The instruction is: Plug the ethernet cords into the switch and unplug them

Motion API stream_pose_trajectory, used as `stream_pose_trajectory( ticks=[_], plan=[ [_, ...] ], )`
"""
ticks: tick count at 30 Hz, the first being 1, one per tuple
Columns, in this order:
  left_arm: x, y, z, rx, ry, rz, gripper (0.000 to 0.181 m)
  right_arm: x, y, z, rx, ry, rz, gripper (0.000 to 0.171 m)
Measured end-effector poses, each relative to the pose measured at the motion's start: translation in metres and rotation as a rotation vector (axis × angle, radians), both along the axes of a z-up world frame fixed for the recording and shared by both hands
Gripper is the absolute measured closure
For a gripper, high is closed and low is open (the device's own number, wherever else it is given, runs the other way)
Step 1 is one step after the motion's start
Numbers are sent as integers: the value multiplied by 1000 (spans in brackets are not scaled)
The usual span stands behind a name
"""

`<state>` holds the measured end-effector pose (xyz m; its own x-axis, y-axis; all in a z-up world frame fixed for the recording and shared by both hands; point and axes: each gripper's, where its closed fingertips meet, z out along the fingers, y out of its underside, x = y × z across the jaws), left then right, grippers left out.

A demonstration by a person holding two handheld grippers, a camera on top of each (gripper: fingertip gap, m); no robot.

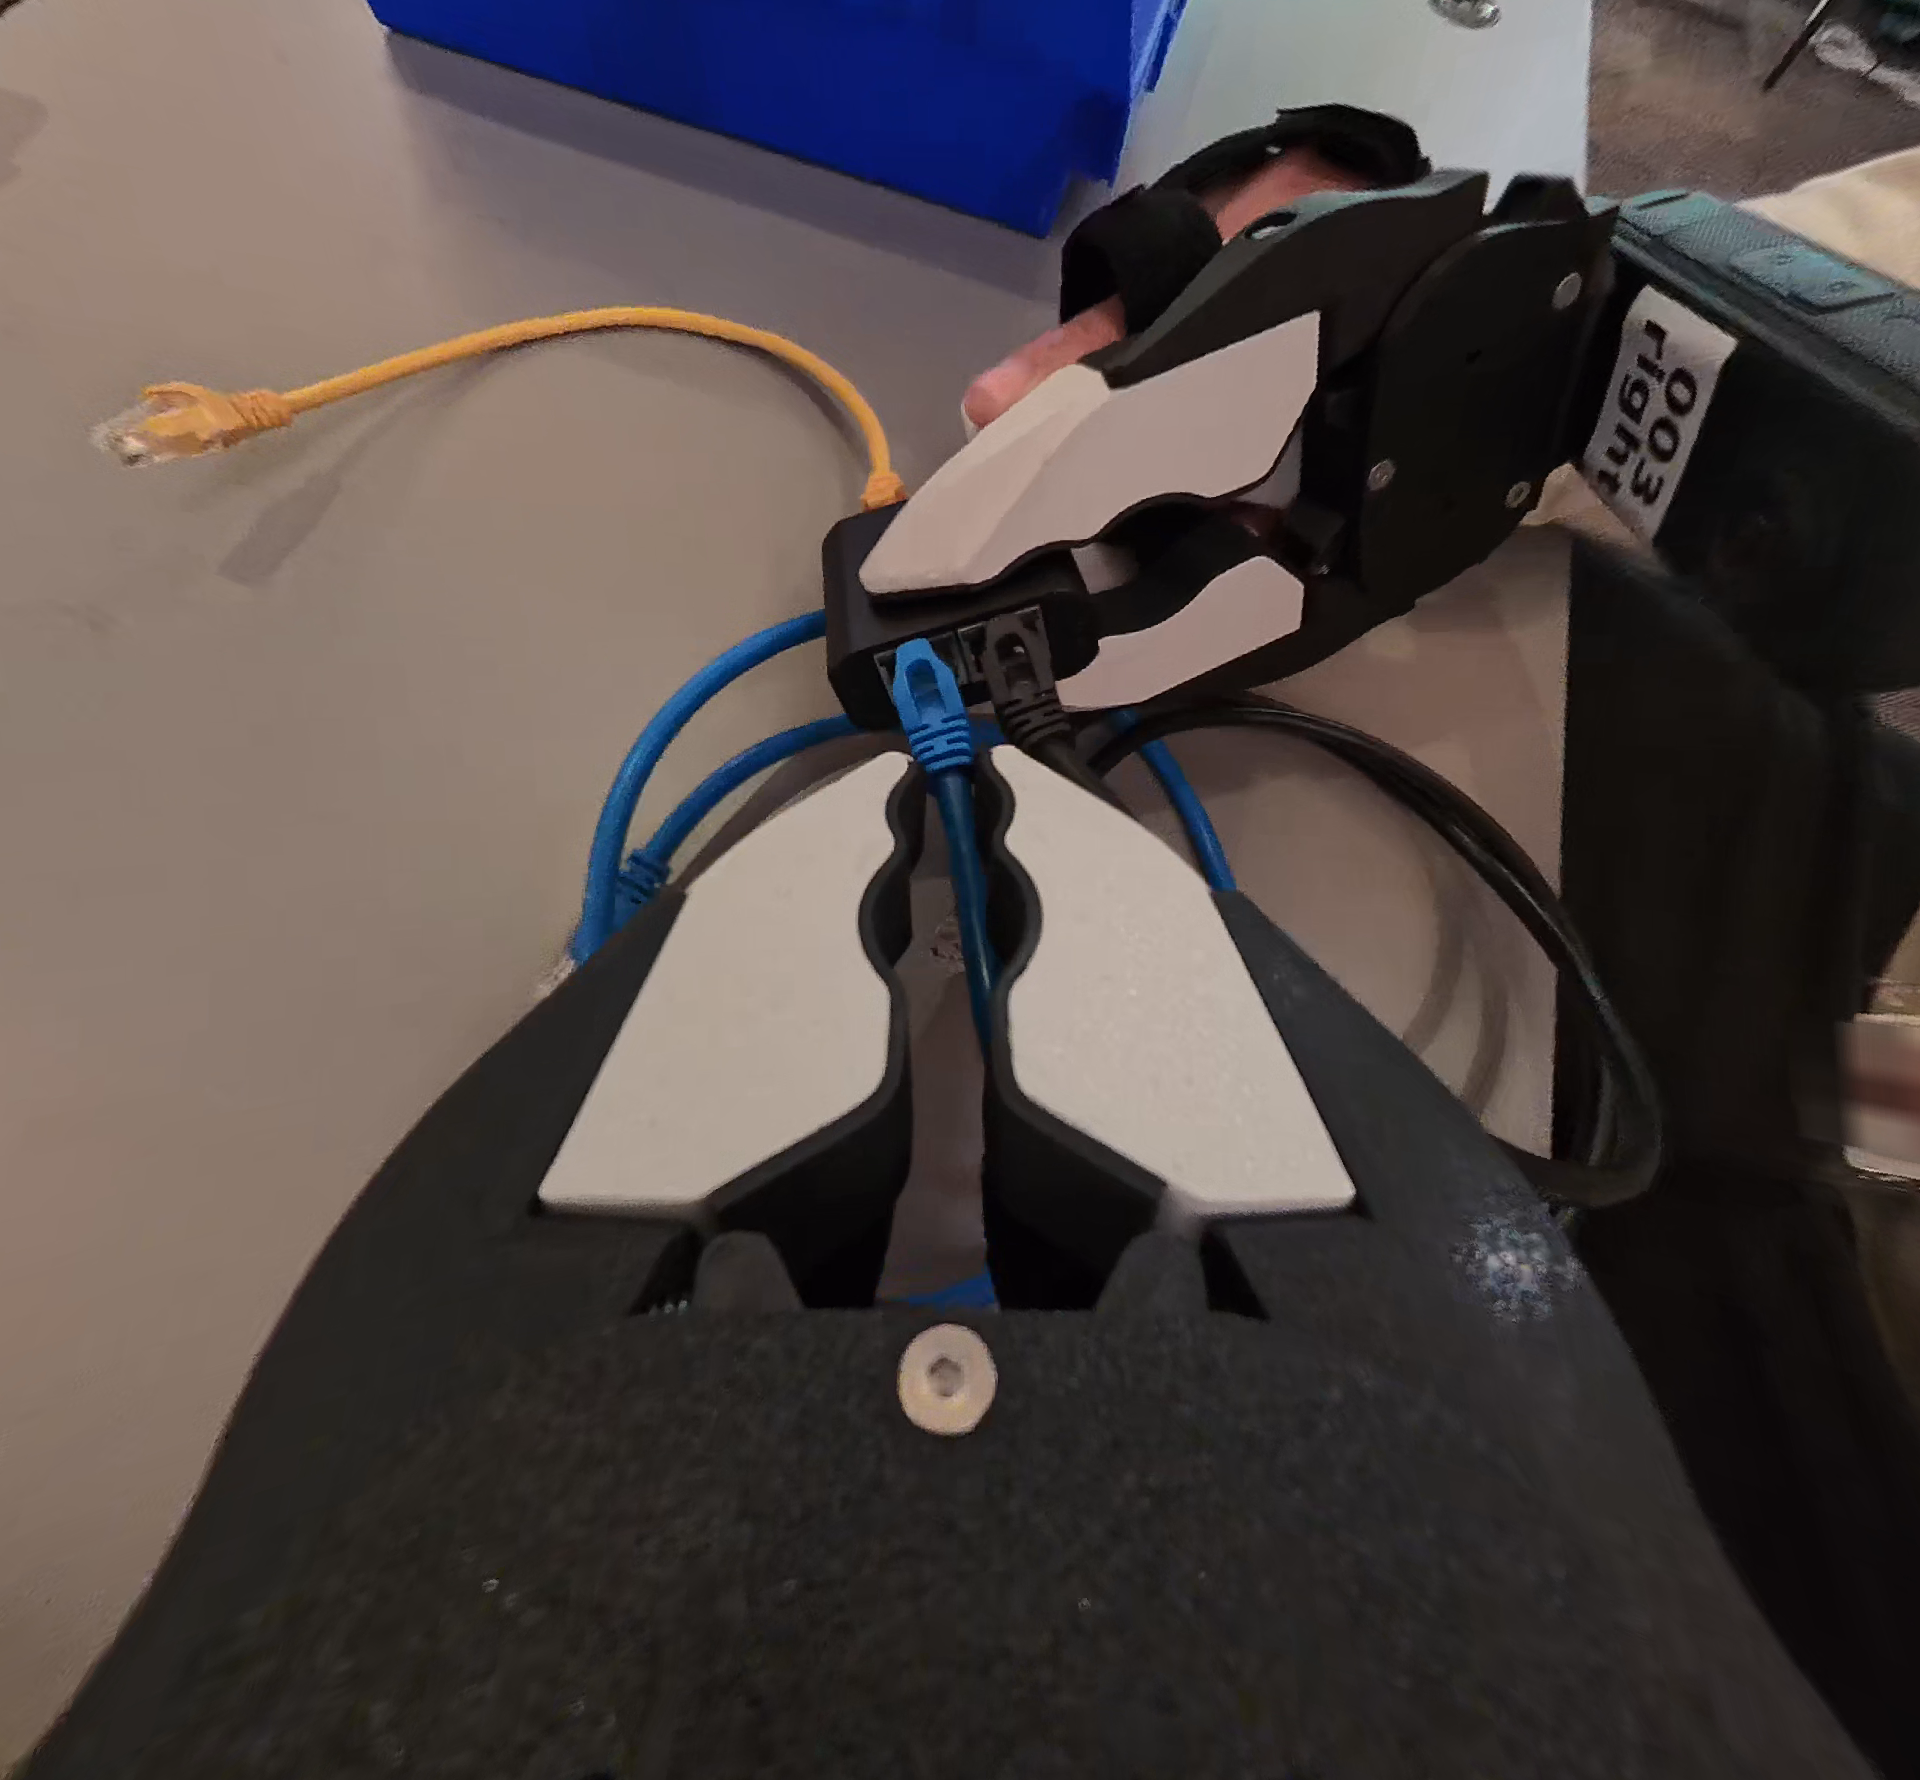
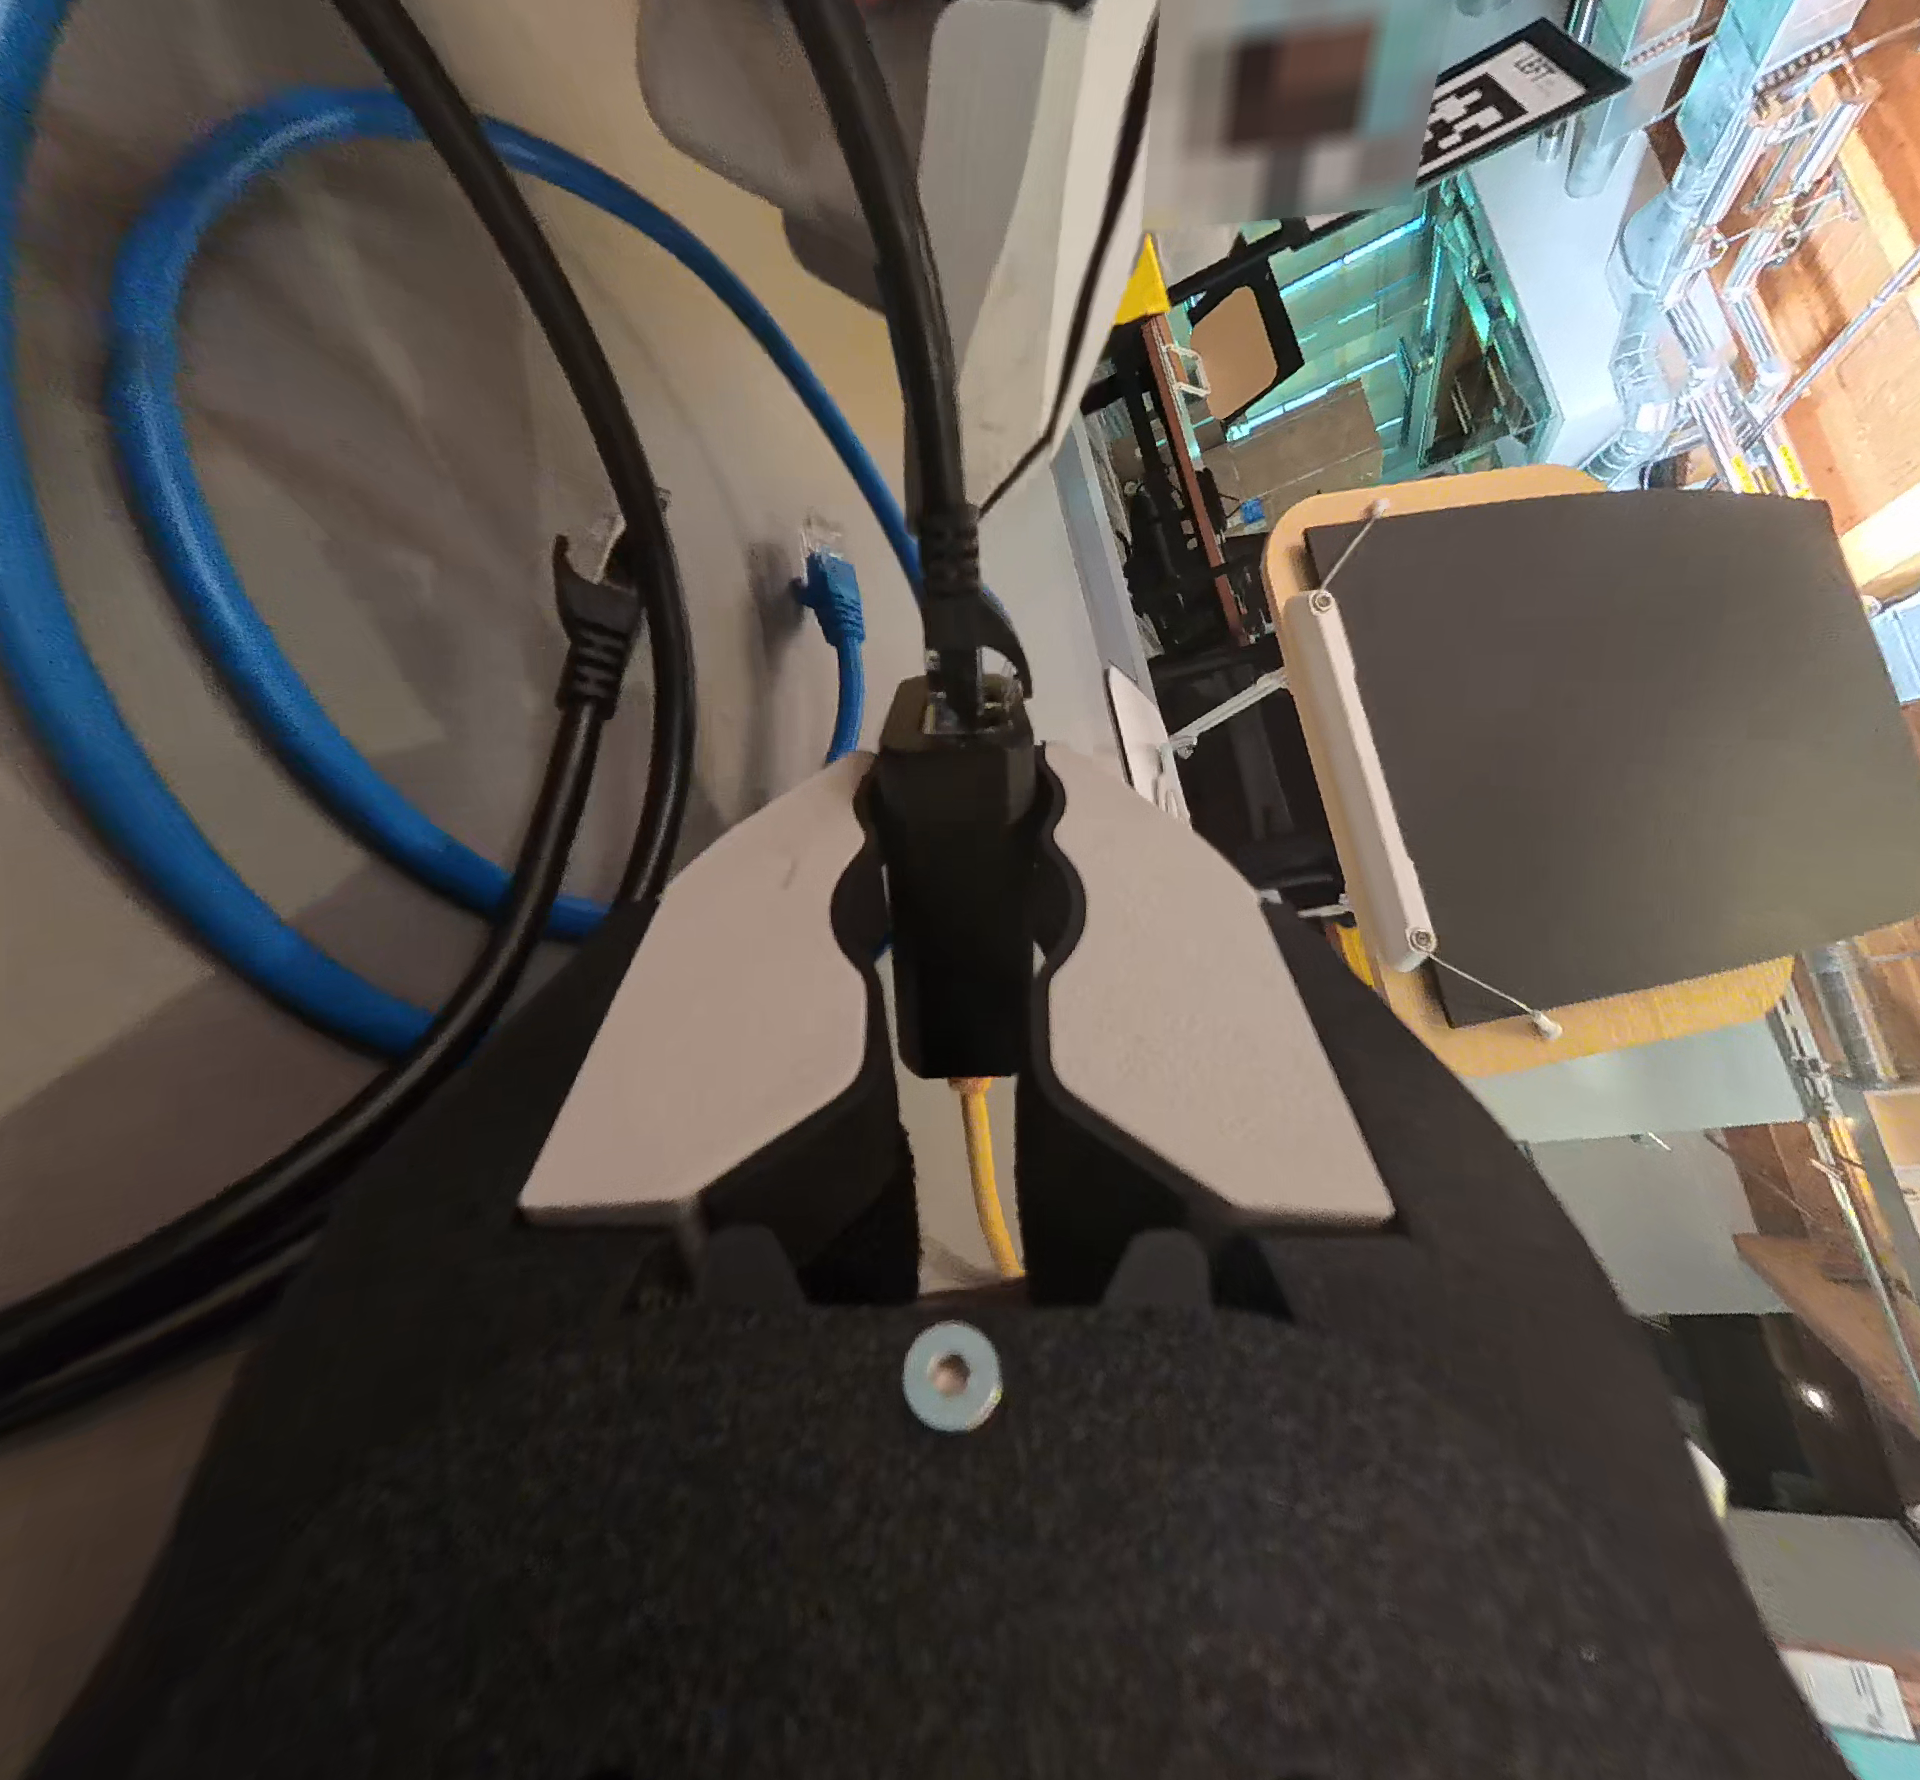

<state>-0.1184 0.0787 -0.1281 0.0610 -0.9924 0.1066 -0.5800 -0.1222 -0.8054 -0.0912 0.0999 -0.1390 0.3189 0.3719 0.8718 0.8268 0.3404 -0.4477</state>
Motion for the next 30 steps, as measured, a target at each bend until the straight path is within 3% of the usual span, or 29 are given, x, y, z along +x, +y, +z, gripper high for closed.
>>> stream_pose_trajectory(
  ticks=[4, 8, 11, 14, 18, 24, 30],
  plan=[
    [-4, 3, 29, -37, -88, 57, 176, 2, 2, 13, -2, 107, 21, 146],
    [-46, 9, 72, -80, -224, 201, 156, 5, 3, 17, 10, 123, 11, 147],
    [-77, -9, 66, -70, -276, 302, 154, 14, 14, 35, 11, 155, -30, 147],
    [-100, -34, 39, -37, -330, 399, 154, 27, 23, 86, 57, 118, -62, 147],
    [-109, -62, 17, -21, -275, 401, 154, 60, 34, 184, 136, 111, -122, 147],
    [-110, -64, 8, -30, -227, 375, 154, 139, 51, 315, 251, 33, -282, 148],
    [-117, -60, 7, 7, -205, 383, 154, 235, 69, 384, 335, -222, -506, 147]
  ],
)
